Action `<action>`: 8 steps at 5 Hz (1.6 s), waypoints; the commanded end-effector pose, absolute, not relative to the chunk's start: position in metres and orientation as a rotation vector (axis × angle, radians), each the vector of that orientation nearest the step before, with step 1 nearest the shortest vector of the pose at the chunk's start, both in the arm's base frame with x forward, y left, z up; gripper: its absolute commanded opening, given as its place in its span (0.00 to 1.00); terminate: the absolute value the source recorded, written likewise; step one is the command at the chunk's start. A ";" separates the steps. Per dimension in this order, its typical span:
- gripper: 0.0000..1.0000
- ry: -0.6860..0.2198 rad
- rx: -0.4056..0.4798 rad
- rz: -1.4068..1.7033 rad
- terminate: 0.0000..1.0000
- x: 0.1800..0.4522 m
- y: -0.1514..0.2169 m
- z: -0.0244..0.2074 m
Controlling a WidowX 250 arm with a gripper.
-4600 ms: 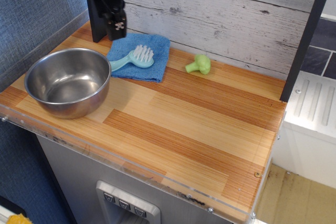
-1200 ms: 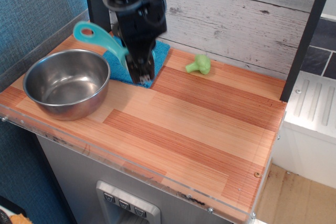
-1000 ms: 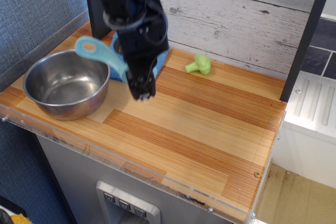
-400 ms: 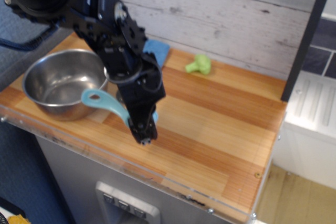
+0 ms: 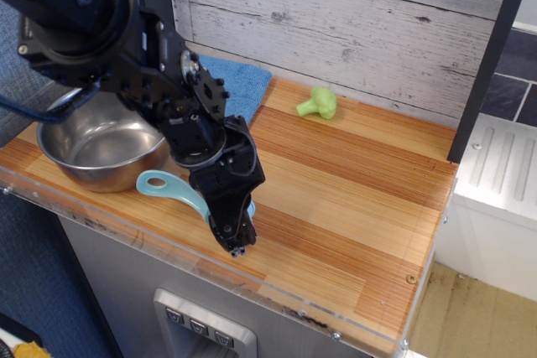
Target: Put the brush on the lower right of the pan
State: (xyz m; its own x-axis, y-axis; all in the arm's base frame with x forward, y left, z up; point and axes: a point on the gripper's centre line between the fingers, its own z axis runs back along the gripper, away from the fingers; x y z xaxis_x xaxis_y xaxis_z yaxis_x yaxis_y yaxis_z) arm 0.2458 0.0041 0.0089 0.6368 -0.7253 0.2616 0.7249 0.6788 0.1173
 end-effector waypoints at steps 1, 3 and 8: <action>1.00 -0.318 0.062 -0.784 0.00 0.243 0.009 0.020; 1.00 -0.350 0.053 -0.782 0.00 0.247 0.013 0.033; 1.00 -0.527 0.132 -0.848 0.00 0.264 0.025 0.160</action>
State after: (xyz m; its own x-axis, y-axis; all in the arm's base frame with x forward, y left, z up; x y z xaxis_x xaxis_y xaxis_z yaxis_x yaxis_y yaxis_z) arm 0.2695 0.0233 0.1489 0.5534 -0.7425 0.3773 0.6930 0.6618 0.2859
